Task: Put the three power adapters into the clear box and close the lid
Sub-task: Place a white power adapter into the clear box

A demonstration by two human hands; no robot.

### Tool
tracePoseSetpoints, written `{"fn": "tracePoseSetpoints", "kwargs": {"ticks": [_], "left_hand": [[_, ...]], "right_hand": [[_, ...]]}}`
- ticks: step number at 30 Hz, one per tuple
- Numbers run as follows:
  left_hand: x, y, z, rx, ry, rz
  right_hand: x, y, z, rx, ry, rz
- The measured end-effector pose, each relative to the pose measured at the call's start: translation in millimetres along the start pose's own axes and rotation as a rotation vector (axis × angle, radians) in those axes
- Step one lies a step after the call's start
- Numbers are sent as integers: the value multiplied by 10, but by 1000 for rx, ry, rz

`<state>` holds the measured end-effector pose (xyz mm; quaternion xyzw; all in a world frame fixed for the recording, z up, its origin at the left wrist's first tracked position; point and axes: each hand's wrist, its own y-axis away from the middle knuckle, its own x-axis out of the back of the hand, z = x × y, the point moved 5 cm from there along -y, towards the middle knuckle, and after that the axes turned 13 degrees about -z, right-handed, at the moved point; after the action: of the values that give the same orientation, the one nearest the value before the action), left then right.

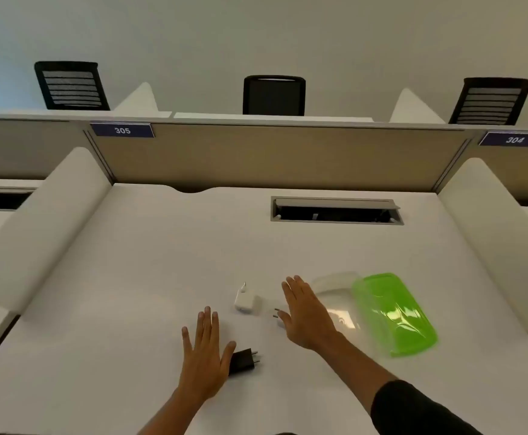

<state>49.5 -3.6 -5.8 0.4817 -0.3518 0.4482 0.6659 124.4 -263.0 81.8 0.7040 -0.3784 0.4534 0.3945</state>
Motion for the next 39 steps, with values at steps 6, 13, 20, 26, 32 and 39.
{"fn": "tracePoseSetpoints", "kwargs": {"ticks": [6,13,20,26,32,39], "left_hand": [[-227,73,-256,62,6,-14],[-306,115,-322,67,-13,-24],[-288,136,-285,74,-27,-1],[-267,152,-267,85,-29,-4],[-279,144,-273,81,-8,-5],[-283,141,-290,91,8,-5]], "right_hand": [[-282,-74,-11,-112,-49,-216],[-428,-164,-9,-188,37,-245],[-442,-228,-49,-195,-27,-249],[-178,-313,-50,-144,-147,-106],[418,-289,131,-135,-219,78],[740,-95,685,-197,-259,129]]}}
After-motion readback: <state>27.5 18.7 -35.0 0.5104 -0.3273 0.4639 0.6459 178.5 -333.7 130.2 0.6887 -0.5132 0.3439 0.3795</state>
